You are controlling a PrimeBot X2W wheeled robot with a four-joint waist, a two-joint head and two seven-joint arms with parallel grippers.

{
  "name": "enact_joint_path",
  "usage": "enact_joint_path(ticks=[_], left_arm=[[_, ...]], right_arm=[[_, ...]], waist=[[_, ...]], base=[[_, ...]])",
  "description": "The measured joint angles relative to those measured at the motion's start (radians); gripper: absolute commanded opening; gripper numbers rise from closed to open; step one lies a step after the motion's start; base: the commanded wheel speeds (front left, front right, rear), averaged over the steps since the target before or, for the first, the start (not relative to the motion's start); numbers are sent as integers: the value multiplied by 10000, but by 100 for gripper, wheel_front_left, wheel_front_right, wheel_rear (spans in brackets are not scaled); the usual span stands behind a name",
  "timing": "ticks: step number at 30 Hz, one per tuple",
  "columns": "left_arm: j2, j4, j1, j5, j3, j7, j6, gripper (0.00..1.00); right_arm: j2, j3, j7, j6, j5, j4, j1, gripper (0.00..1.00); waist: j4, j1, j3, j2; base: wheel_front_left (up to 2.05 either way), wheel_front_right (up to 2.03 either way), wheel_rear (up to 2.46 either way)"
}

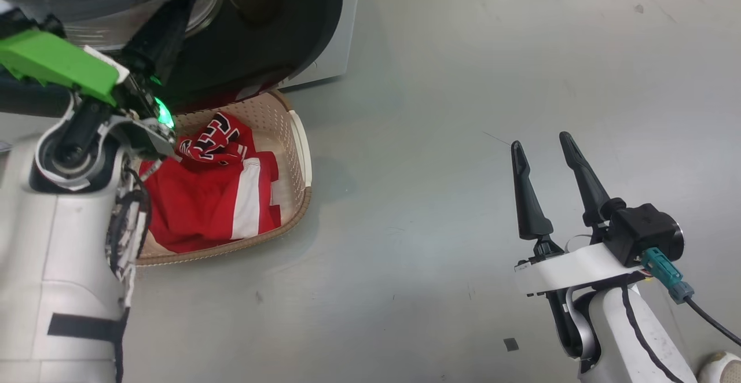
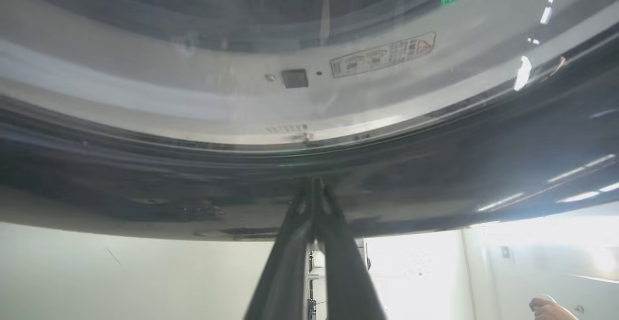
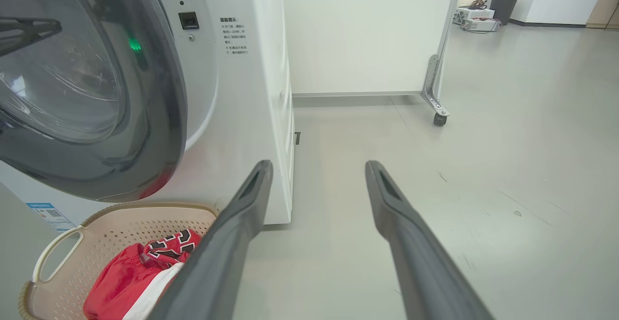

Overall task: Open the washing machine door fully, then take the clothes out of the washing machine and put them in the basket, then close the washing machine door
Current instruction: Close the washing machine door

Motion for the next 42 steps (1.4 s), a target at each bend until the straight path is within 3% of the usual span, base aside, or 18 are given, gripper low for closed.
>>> enact_joint_path(ticks=[6,15,16,17,18,19,26,34,42], left_arm=[[-362,-403,1185,-594,326,153,-4,0],[-759,-1985,2596,-1233,1816,-476,-4,0],[-759,-2109,2829,-1260,1927,-520,-4,10],[-763,-2196,3056,-1258,2008,-564,-4,35],[-767,-2286,3287,-1250,2061,-610,-4,91],[-784,-2393,3503,-1214,2134,-702,-4,100],[-819,-2974,4441,-683,2696,-1438,-4,100],[-531,-3891,5558,2332,2479,-2585,-4,100],[719,-4518,6745,6259,1517,-4009,-4,100]], right_arm=[[0,-198,0,-13,-4,2,5,100],[-4,-416,-2,-13,-42,73,73,100],[-6,-433,-2,-13,-59,84,98,100],[-6,-447,-2,-13,-96,107,129,100],[-10,-458,0,-13,-111,130,173,100],[-15,-460,-2,-12,-113,173,226,100],[-46,-562,-2,-10,-125,403,554,100],[-219,-780,-2,-10,-215,589,990,100],[-309,-800,-2,-10,-278,715,1347,100]], waist=[[408,0,-155,0],[1197,0,-493,0],[1281,0,-549,0],[1360,0,-608,0],[1434,0,-675,0],[1501,0,-750,0],[1823,0,-1274,0],[2184,0,-2093,0],[2486,-1,-2958,0]], base=[[0,0,0],[0,0,0],[0,0,0],[0,0,0],[0,0,0],[0,0,0],[0,0,0],[0,0,0],[0,0,0]])
